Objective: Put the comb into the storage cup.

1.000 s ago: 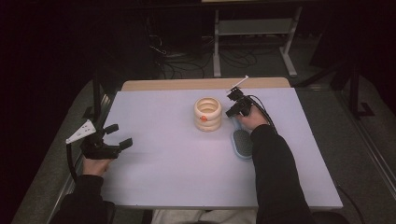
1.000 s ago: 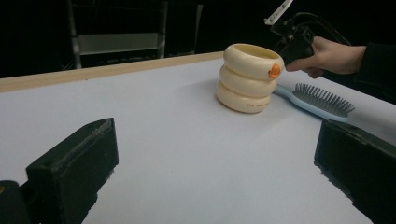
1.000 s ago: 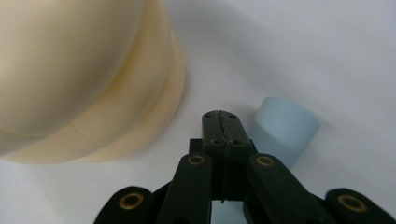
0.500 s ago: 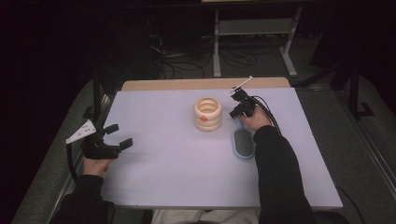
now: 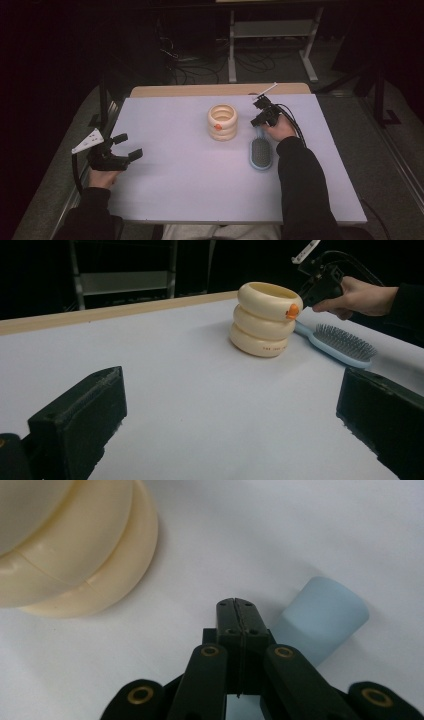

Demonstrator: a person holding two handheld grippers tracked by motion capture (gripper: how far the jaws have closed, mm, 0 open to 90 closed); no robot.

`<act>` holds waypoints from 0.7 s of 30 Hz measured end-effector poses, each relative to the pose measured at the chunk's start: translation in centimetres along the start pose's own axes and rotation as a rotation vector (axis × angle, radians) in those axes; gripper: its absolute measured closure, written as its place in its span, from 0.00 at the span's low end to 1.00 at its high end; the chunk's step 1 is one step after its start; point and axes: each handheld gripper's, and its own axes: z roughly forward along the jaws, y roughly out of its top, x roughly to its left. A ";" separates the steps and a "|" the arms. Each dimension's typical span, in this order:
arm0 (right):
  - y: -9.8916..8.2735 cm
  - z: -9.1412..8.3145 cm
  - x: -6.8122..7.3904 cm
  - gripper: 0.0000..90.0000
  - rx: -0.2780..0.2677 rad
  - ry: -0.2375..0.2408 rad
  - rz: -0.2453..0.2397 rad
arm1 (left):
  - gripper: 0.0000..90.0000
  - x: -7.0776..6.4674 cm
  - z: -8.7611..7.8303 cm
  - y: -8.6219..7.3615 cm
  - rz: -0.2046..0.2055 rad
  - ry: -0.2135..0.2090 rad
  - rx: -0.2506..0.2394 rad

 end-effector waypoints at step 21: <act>-2.4 -1.7 -1.9 0.99 -0.035 -0.006 0.031 | 0.00 -0.1 0.1 0.0 0.001 0.000 0.009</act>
